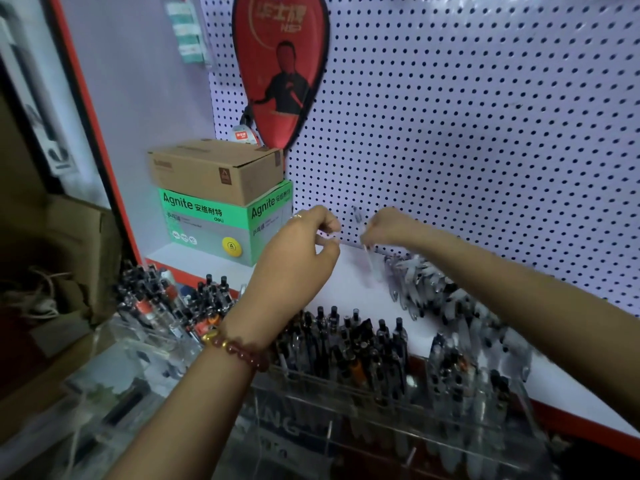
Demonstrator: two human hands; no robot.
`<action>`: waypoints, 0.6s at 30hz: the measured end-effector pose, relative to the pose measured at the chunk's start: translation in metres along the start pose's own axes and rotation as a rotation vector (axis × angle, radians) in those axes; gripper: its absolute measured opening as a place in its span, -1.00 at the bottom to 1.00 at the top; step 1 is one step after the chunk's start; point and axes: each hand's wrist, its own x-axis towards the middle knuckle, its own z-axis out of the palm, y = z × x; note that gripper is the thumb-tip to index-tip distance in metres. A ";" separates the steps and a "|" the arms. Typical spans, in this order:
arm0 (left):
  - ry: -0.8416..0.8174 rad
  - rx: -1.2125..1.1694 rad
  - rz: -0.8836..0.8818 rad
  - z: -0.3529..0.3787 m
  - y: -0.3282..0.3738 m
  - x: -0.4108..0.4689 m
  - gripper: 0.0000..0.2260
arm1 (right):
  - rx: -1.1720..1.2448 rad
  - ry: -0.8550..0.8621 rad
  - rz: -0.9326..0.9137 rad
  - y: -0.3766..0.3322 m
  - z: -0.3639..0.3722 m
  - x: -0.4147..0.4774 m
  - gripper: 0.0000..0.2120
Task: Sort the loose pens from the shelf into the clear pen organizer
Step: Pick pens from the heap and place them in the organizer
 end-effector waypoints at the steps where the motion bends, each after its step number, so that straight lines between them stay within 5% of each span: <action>1: -0.002 -0.026 -0.007 0.000 -0.001 0.000 -0.88 | 0.135 -0.025 -0.021 -0.006 -0.010 -0.006 -0.89; 5: -0.014 -0.131 -0.021 0.000 0.002 -0.001 -0.89 | 0.521 -0.230 -0.216 -0.028 -0.036 -0.042 -0.86; 13: 0.029 -0.217 -0.091 0.005 0.003 -0.001 -0.85 | 0.654 -0.324 -0.361 -0.030 -0.031 -0.056 -0.77; 16: 0.049 -0.189 -0.131 0.005 -0.002 0.001 -0.78 | 0.658 -0.177 -0.276 -0.015 -0.020 -0.039 -0.59; 18: 0.077 -0.193 -0.148 0.004 -0.004 0.001 -0.73 | 0.367 -0.036 -0.207 0.003 -0.007 -0.020 -0.65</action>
